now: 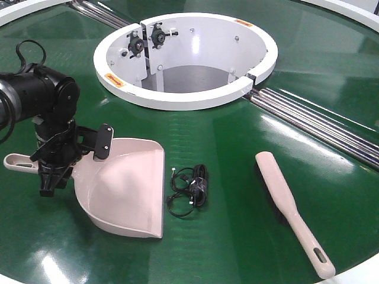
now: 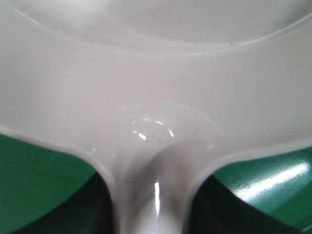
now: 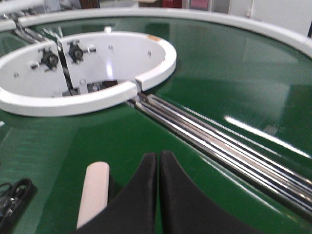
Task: Clean and inspect green conveyor with broom and dustpan
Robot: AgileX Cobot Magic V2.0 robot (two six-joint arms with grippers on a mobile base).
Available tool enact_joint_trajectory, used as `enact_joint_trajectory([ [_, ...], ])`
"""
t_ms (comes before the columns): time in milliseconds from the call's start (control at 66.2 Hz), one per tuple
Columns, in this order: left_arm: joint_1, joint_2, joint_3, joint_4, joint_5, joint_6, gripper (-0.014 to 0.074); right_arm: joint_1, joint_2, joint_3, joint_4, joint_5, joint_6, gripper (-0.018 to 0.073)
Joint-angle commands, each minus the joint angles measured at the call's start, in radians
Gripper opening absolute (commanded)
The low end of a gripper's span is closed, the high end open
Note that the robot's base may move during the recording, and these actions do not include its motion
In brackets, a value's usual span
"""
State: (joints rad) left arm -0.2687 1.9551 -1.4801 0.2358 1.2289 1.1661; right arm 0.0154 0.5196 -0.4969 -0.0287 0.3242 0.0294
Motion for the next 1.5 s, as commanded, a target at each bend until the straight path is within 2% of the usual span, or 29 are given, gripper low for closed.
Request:
enact_joint_trajectory([
  [0, -0.005, -0.05, -0.029, 0.002, 0.019, -0.02, -0.0006, -0.002, 0.061, -0.038, -0.016, -0.065, -0.004, -0.0007],
  [91, -0.005, -0.05, -0.029, 0.002, 0.019, -0.02, -0.0006, -0.002, 0.096, -0.044, -0.016, -0.05, -0.005, 0.0002],
  [196, -0.005, -0.05, -0.029, 0.002, 0.019, -0.02, -0.0006, -0.002, 0.146, -0.092, -0.016, 0.055, -0.009, 0.0069],
  [348, -0.005, -0.05, -0.029, 0.002, 0.019, -0.02, -0.0006, -0.002, 0.228, -0.188, -0.013, 0.22, -0.019, 0.0281],
  [484, -0.005, -0.05, -0.029, 0.002, 0.019, -0.02, -0.0006, -0.001, 0.287, -0.249, -0.011, 0.294, -0.02, 0.0474],
  [620, -0.005, -0.05, -0.029, 0.002, 0.019, -0.02, -0.0006, 0.05, 0.34, -0.282, -0.003, 0.339, -0.029, 0.0576],
  [786, -0.005, -0.05, -0.029, 0.002, 0.018, -0.02, -0.0006, 0.181, 0.43, -0.303, -0.008, 0.402, -0.029, 0.0583],
  [922, -0.005, -0.05, -0.029, 0.002, 0.018, -0.02, -0.0006, 0.259, 0.541, -0.336, -0.008, 0.447, 0.032, 0.0582],
  [1285, -0.005, -0.05, -0.029, 0.002, 0.018, -0.02, -0.0006, 0.278, 0.849, -0.531, 0.005, 0.661, 0.043, 0.0582],
  [1481, -0.005, -0.05, -0.029, 0.002, 0.018, -0.02, -0.0006, 0.278, 0.958, -0.611, 0.015, 0.703, 0.044, 0.0582],
])
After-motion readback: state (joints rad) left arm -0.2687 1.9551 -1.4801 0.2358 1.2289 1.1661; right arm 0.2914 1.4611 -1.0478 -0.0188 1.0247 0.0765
